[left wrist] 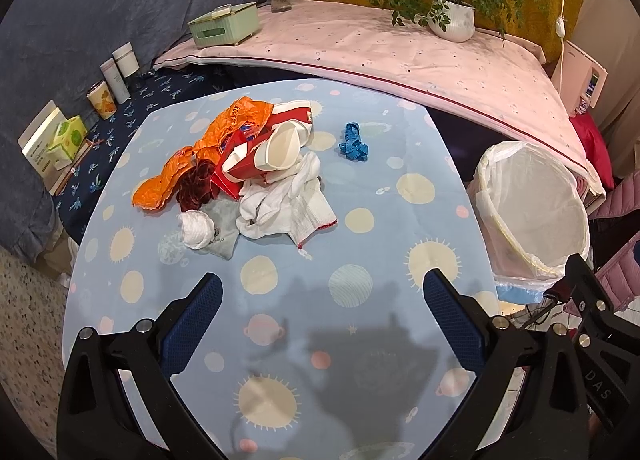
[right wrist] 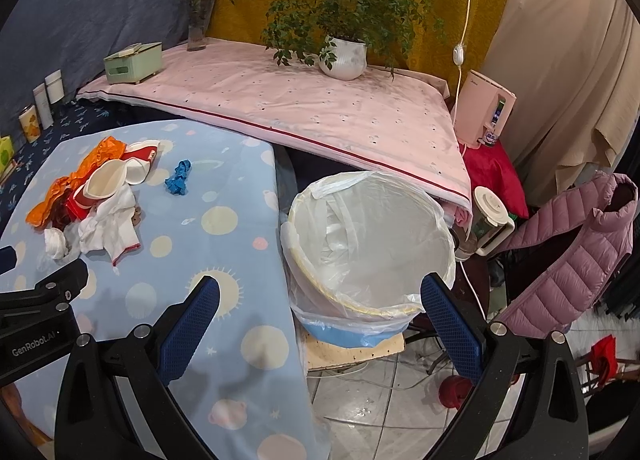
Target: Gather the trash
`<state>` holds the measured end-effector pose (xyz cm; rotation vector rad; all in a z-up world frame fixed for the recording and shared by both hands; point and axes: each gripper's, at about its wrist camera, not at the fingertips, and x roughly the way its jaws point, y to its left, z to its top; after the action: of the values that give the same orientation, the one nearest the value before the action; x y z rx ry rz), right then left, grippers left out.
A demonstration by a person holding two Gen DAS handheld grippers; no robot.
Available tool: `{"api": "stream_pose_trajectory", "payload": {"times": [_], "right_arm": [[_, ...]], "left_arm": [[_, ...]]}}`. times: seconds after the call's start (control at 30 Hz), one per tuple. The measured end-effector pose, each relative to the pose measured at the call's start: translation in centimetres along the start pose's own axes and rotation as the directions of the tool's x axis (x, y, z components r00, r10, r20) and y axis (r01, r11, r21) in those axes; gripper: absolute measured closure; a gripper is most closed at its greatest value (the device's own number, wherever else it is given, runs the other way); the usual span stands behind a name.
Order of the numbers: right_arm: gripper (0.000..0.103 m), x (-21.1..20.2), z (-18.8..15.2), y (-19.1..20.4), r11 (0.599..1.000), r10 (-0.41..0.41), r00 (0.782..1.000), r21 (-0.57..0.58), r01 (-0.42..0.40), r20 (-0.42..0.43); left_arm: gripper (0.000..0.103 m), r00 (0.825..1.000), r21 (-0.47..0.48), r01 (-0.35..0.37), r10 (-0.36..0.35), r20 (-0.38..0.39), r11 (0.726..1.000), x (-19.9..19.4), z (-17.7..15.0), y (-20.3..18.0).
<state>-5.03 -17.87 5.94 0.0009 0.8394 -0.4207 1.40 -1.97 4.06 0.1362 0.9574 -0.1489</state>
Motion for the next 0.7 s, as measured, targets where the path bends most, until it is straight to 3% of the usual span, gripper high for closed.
{"api": "stream_pose_trajectory", "payload": {"times": [0.4,0.7], "right_arm": [[0.007,0.01,-0.01,-0.06,1.0,0.0,1.0,0.001,0.0,-0.002],[0.007,0.66,0.41,0.15,1.0,-0.021,1.0,0.012,0.021,-0.002]], "left_arm": [[0.007,1.0,0.012,-0.003,0.003,0.01,1.0,0.09,0.52,-0.05],[0.007,0.998,0.054,-0.01,0.007,0.058,0.998,0.13,0.67,-0.52]]}}
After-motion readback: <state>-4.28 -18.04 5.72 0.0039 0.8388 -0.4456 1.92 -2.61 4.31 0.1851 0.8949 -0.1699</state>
